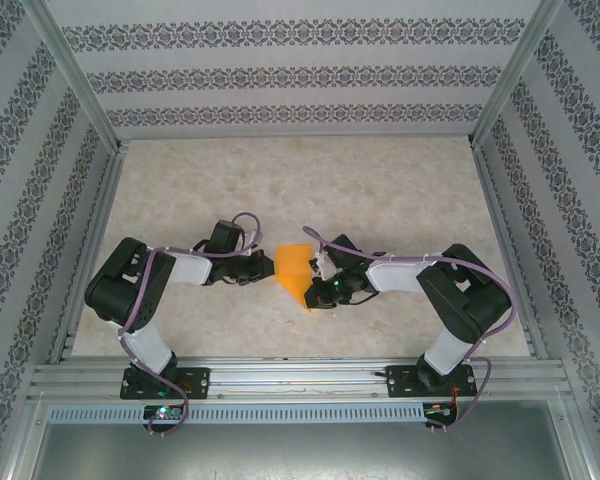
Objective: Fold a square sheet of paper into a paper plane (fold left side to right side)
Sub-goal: Third fold the triangle at the center of the table.
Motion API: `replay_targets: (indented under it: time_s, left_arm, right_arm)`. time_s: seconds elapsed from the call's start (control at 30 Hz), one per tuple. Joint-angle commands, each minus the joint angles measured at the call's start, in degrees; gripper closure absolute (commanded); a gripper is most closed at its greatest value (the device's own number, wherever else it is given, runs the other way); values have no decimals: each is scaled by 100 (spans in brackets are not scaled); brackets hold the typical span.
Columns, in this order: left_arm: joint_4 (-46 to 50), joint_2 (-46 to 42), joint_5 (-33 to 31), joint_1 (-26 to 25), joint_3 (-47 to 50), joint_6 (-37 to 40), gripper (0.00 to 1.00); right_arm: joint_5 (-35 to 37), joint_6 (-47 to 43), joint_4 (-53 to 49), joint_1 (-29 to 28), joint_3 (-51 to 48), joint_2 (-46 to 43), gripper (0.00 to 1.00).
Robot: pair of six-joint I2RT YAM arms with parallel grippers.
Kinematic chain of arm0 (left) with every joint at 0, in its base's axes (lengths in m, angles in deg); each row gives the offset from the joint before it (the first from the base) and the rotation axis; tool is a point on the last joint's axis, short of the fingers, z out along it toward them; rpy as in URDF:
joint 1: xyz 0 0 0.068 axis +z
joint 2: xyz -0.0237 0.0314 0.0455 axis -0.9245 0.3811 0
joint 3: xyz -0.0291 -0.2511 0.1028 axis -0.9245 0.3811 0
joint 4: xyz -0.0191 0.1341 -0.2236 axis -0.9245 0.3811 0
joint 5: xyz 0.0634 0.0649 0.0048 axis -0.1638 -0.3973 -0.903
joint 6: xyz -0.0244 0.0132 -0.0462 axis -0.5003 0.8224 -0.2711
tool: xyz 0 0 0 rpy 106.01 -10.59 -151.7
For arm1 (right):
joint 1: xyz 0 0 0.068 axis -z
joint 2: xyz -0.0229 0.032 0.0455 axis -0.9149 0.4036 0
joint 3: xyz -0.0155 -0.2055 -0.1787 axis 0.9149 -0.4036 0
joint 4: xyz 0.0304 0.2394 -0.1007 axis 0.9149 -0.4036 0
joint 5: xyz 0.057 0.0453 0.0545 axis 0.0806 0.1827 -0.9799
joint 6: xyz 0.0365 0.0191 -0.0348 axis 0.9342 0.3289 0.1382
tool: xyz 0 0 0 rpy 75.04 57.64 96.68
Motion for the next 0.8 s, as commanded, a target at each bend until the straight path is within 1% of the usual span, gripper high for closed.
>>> replay_targets:
  time_s: [0.0,0.4,0.53,0.77]
  left_arm:
    - [651,-258,-698,262,-104,427,92]
    - [1311,-1722,-712,255,36,543,89]
    - [1458,-2217,-570,245,96,561,89]
    - [1420,-2647,-335,67,381,344,90]
  right_arm:
    - [663,-89,-813,-87,-173,239,100]
    - [681,-66,-774,-88,-129,283,100]
    - [681,-67,-771,-89,-129,308,100]
    - [681,-67,-767,-98,-120,343,100]
